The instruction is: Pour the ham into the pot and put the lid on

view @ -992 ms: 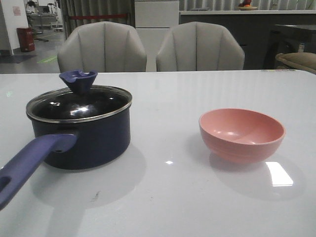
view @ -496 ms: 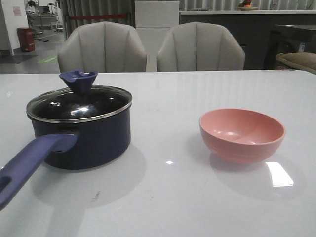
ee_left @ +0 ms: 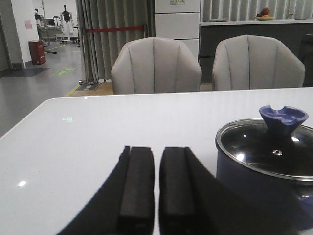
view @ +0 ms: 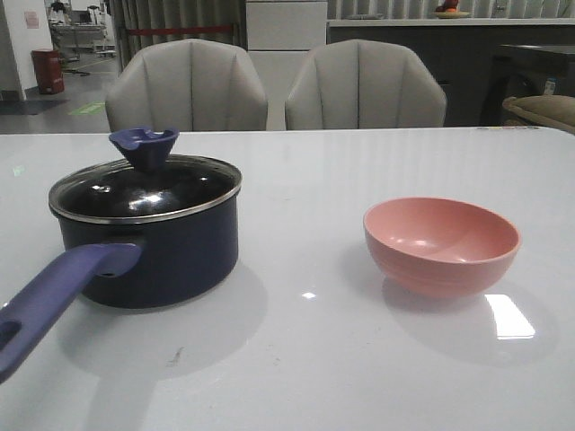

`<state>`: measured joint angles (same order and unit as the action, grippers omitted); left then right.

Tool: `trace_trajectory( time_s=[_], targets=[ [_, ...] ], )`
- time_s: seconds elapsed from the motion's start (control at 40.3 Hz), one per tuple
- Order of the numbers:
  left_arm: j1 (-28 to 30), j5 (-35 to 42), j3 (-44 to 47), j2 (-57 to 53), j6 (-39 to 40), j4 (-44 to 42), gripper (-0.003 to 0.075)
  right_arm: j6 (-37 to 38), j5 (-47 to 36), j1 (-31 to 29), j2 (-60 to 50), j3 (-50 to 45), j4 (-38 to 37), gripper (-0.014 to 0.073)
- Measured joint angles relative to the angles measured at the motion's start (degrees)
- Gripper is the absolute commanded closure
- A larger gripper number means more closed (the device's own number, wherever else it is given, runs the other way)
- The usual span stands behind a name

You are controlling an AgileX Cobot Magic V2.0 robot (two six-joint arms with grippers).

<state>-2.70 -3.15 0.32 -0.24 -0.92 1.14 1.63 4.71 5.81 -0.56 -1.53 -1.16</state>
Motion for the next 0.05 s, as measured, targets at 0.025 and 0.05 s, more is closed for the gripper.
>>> trace_trajectory(
  time_s=[0.025,0.05],
  targets=[
    [0.00,0.00,0.00,0.00,0.00,0.00,0.0589,0.00,0.00,0.00,0.00,0.00,0.00,0.0445],
    [0.00,0.00,0.00,0.00,0.00,0.00,0.0589,0.00,0.00,0.00,0.00,0.00,0.00,0.0445]
  ],
)
